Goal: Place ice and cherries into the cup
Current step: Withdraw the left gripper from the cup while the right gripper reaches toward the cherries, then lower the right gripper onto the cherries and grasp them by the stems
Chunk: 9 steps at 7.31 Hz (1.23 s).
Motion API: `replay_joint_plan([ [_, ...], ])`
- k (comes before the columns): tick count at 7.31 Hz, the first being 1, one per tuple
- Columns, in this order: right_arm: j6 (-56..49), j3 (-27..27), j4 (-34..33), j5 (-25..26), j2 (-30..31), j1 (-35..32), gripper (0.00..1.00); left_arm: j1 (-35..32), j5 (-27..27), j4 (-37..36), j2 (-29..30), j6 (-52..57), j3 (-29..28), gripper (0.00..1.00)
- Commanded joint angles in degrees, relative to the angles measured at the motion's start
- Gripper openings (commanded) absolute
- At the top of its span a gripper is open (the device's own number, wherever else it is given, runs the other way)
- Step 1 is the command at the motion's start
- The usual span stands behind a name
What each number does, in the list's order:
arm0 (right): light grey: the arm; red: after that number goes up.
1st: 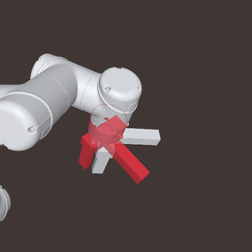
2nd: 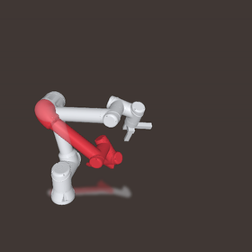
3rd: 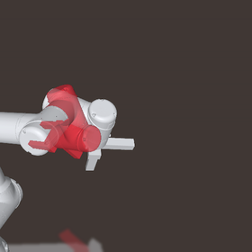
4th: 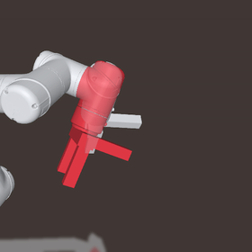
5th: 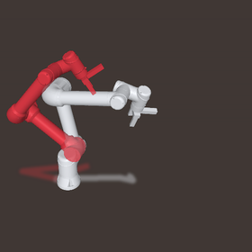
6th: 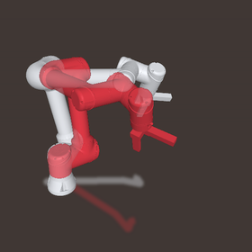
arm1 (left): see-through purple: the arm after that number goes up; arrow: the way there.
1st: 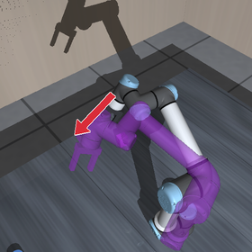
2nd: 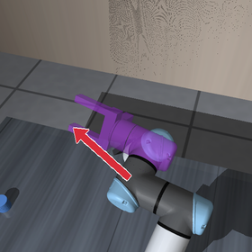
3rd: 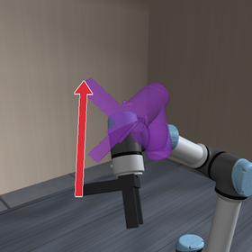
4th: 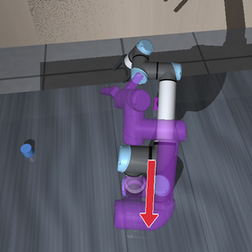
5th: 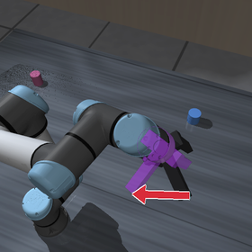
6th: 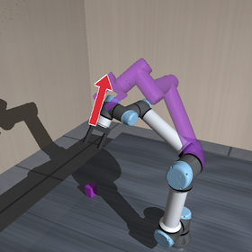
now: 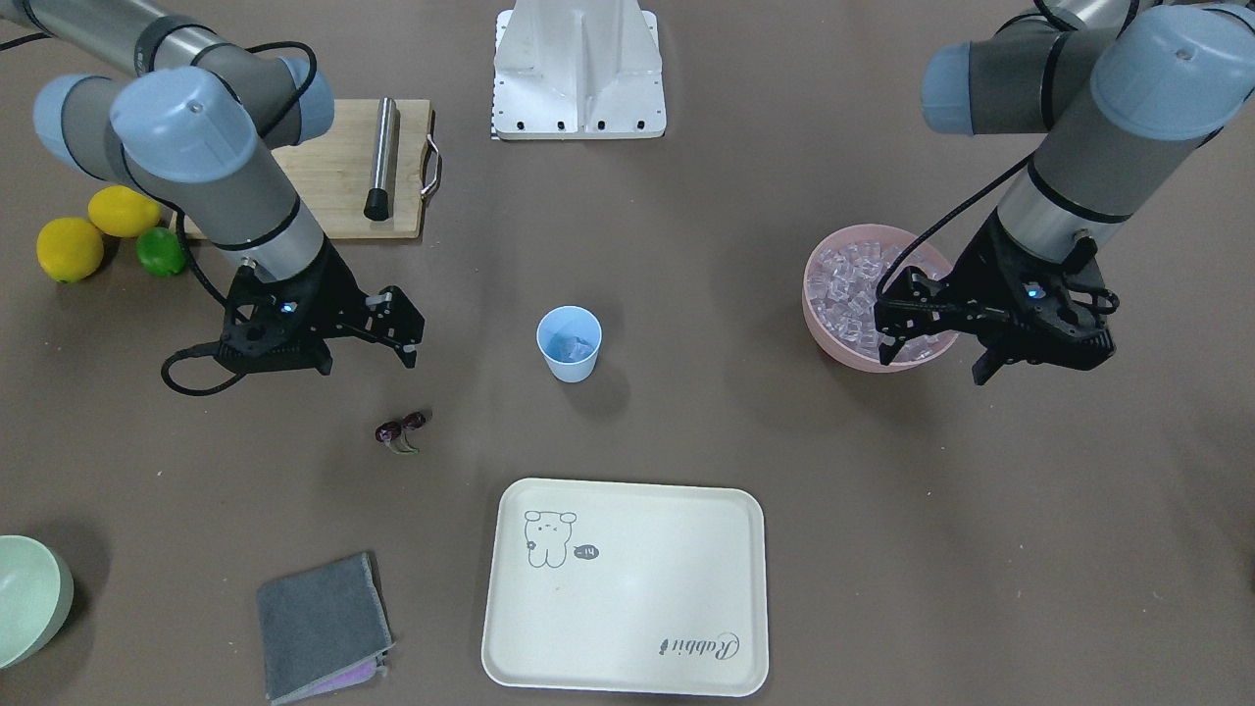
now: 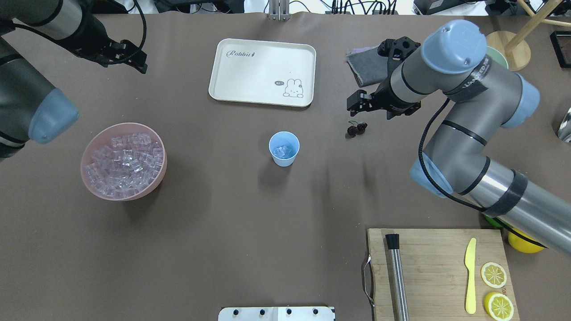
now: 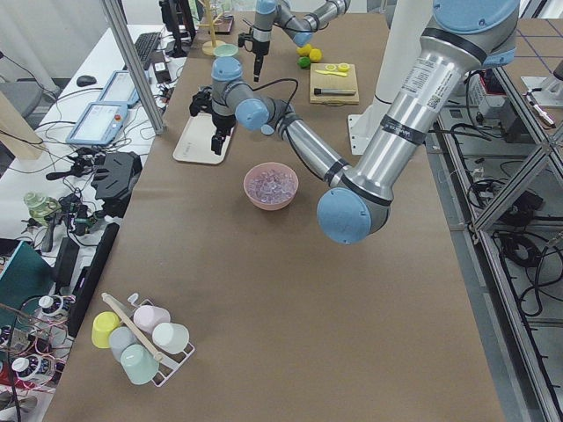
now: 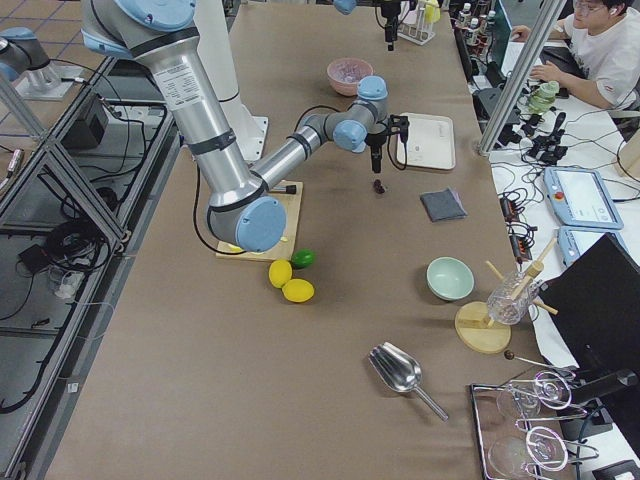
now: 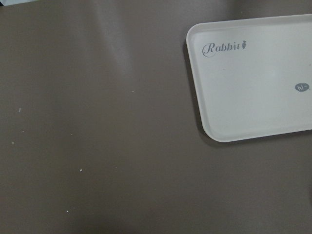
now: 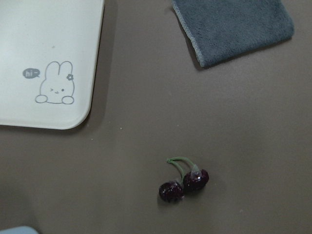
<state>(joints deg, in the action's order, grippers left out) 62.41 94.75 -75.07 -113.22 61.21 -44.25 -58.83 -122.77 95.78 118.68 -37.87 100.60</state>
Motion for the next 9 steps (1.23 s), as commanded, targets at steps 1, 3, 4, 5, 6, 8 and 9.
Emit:
replay_joint_plan([
  [1,-0.09,-9.28,3.43,4.49,-4.67,2.76,0.98,0.12,-0.01,0.2,0.59,-0.27,0.03,0.97],
  [3,-0.44,-10.19,3.44,4.5,-4.78,3.2,0.94,0.29,0.08,0.11,1.29,-0.88,-0.14,0.97],
  [4,-2.79,-10.37,3.26,4.59,-4.7,3.2,0.93,0.38,0.08,0.11,1.12,-0.8,-0.14,0.97],
  [5,-4.47,-11.15,3.17,4.76,-4.78,3.9,0.92,0.3,0.08,0.11,0.86,-0.62,-0.14,0.97],
  [6,-4.23,-11.68,3.61,5.2,-4.52,4.6,0.93,0.3,0.08,0.11,0.85,-0.53,-0.14,0.97],
  [8,-4.57,-11.69,3.61,5.2,-4.43,4.96,0.85,0.38,0.25,0.2,0.68,-0.8,-0.23,0.97],
  [9,-4.92,-11.69,3.61,5.2,-4.52,4.96,0.68,0.56,0.25,0.28,0.77,-0.54,-0.32,0.97],
])
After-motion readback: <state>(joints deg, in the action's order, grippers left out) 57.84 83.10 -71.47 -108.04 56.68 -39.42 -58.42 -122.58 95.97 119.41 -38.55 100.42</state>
